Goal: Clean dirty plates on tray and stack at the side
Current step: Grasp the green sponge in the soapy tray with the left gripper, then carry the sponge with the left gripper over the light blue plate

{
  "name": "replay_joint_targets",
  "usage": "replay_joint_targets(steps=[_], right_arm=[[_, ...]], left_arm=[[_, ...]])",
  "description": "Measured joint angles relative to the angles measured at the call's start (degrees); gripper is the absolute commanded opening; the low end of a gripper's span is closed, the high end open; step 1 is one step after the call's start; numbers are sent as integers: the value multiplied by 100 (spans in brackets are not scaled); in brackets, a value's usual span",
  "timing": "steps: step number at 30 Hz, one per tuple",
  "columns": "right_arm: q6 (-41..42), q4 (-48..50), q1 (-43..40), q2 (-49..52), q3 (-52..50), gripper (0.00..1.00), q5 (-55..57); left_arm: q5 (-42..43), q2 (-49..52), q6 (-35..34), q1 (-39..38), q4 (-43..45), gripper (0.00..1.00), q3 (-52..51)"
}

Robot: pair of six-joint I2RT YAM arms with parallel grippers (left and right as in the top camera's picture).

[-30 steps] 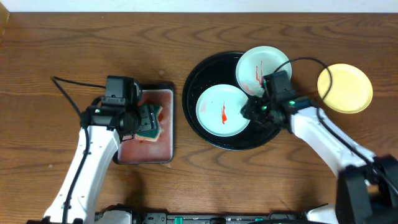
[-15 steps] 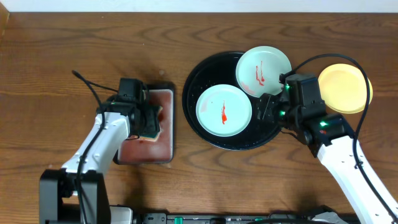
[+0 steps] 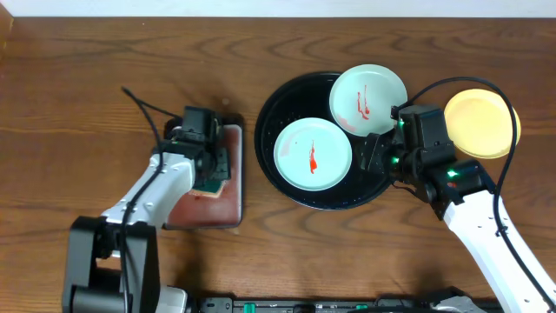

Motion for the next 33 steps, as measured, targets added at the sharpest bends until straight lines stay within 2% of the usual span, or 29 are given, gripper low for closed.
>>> replay_joint_targets(steps=[7,12,16,22,27,33], right_arm=[[-22,-68,0,0,0,54,0],[-44,-90,0,0,0,54,0],[-63,-114,0,0,0,54,0],[-81,-149,0,0,0,54,0],[-81,-179,0,0,0,54,0],[-81,-232,0,0,0,54,2]], left_arm=[[-490,380,20,-129,125,71,0],[-601,435,22,-118,190,70,0],[-621,463,20,-111,232,62,-2],[-616,474,44,-111,247,40,-13],[-616,476,15,-111,249,8,-17],[-619,494,-20,-114,249,7,-17]])
